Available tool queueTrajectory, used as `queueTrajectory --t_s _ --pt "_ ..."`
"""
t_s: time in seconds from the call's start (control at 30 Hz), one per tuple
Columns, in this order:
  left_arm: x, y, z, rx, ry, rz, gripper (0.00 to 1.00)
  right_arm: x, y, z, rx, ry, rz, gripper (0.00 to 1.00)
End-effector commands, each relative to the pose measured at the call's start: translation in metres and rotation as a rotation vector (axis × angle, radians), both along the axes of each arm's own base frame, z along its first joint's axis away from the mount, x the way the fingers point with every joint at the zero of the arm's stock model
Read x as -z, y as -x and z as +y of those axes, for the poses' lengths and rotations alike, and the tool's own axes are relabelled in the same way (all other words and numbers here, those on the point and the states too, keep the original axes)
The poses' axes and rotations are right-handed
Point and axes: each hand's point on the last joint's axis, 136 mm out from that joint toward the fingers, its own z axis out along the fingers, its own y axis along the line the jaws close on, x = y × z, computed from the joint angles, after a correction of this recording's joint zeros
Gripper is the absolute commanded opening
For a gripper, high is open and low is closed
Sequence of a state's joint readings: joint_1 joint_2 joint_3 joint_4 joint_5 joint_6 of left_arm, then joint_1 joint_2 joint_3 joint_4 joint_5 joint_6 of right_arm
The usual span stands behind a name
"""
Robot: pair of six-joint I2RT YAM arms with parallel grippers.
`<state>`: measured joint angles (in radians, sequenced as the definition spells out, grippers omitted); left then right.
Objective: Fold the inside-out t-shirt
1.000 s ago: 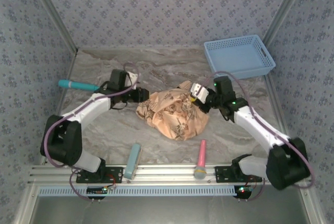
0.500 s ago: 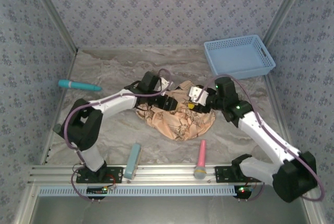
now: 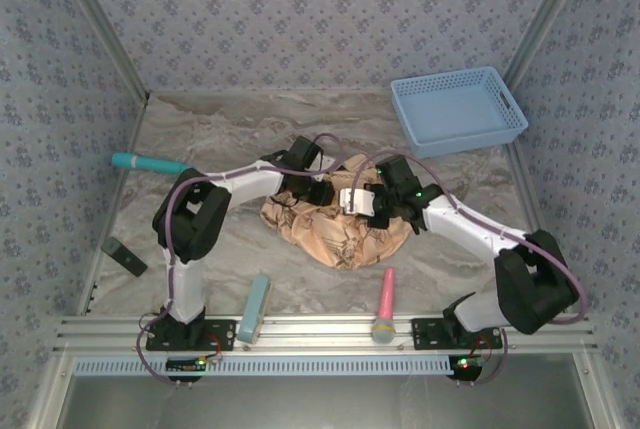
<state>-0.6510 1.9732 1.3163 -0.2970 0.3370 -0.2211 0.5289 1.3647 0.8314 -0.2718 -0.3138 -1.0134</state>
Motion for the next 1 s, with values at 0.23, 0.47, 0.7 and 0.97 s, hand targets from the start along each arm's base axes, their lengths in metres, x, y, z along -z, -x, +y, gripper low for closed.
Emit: queueTrajectory --t_s 0.23,0.47,0.7,0.97 --pt "-0.168 -0.040 0.063 -0.039 0.289 -0.151 0.00 -0.184 0.035 -0.002 -0.111 -0.538 -0.233 0.00" --pt "-0.097 -0.050 0.099 -0.058 0.207 -0.029 0.34 -0.109 0.008 -0.031 0.197 -0.559 0.047 0.00" --pt "-0.044 -0.055 0.105 -0.188 0.111 0.070 0.46 -0.026 0.002 -0.033 0.302 -0.374 0.229 0.10" --pt "-0.101 0.008 0.100 -0.150 0.131 -0.009 0.51 -0.038 -0.058 -0.124 1.025 -0.339 0.139 0.47"
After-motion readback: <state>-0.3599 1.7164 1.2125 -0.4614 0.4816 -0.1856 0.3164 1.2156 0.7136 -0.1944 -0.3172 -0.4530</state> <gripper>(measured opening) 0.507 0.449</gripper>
